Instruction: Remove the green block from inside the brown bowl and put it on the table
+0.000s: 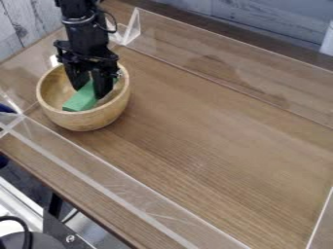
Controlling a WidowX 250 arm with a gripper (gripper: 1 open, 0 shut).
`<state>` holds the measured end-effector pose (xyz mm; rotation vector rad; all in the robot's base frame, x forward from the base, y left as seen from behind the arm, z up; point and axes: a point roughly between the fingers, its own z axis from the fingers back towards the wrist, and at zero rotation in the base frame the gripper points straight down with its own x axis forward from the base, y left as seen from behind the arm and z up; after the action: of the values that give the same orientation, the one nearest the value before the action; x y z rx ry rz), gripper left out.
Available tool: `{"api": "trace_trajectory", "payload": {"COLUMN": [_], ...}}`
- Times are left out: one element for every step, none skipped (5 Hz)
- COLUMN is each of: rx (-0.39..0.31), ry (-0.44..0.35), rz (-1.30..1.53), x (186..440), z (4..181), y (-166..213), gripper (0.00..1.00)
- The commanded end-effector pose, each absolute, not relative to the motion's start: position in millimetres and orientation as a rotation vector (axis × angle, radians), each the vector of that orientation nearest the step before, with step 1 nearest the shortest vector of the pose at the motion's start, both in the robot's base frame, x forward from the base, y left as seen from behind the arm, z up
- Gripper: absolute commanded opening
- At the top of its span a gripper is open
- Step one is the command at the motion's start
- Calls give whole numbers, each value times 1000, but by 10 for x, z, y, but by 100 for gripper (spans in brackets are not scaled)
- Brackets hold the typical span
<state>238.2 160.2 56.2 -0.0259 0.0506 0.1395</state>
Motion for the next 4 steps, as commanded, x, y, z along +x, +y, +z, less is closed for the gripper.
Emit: {"api": "trace_trajectory", "payload": {"rx": [24, 22, 21, 19], "ry": [-41, -44, -46, -49], "rz": [155, 158, 161, 164], "x": [2475, 2477, 2478, 2480], "z": [845, 854, 858, 861], "y": [1707, 1702, 1697, 1692], "gripper": [0, 0, 0, 0]}}
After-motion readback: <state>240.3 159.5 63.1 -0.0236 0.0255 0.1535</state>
